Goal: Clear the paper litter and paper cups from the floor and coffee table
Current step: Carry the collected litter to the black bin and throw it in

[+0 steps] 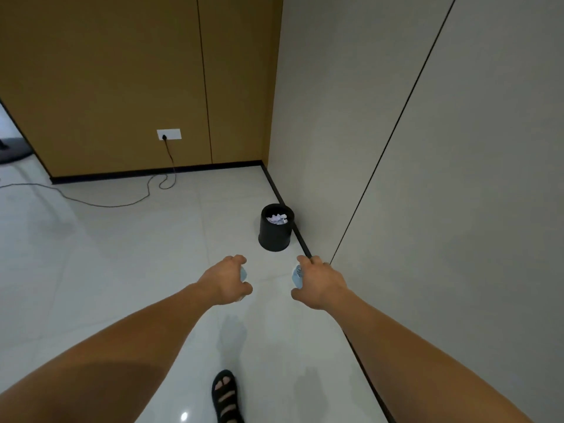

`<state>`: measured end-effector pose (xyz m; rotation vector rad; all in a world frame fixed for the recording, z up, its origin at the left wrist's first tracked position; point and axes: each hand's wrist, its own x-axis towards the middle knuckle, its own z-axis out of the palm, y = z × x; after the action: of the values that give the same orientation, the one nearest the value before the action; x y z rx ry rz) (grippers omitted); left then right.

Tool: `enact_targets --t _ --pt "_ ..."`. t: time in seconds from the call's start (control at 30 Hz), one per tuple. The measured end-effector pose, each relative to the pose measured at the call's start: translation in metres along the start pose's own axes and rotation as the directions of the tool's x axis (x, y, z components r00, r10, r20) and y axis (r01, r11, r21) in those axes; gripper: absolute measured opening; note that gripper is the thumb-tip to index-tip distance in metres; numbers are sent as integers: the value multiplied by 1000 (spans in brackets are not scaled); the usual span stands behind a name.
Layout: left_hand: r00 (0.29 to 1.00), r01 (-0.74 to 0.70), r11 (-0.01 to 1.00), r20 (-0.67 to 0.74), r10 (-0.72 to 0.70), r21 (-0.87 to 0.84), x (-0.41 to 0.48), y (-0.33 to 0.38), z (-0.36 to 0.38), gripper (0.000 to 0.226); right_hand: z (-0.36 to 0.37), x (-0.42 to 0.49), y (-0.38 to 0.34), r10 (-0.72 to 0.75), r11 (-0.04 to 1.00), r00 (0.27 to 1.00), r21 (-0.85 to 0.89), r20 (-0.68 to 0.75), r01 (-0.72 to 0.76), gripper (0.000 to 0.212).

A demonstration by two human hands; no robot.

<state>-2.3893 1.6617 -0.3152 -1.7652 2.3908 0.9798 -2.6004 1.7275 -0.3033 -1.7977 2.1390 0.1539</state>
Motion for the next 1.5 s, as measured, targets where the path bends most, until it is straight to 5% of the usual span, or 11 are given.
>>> enact_targets --t 0.5,1.0,1.27,1.5 --pt "991 -102 994 96 98 33 340 52 -107 69 -95 312 49 74 992 996 98 45 -78 82" --pt "982 16 999 190 -7 -46 625 95 -150 63 -156 612 110 -32 996 979 91 201 14 85" --pt "934 58 998 353 -55 1 791 47 -120 73 -99 760 119 36 984 960 158 277 -83 84" --pt "895 80 996 442 -59 -29 923 -16 -1 72 43 889 152 90 970 928 178 363 -164 82"
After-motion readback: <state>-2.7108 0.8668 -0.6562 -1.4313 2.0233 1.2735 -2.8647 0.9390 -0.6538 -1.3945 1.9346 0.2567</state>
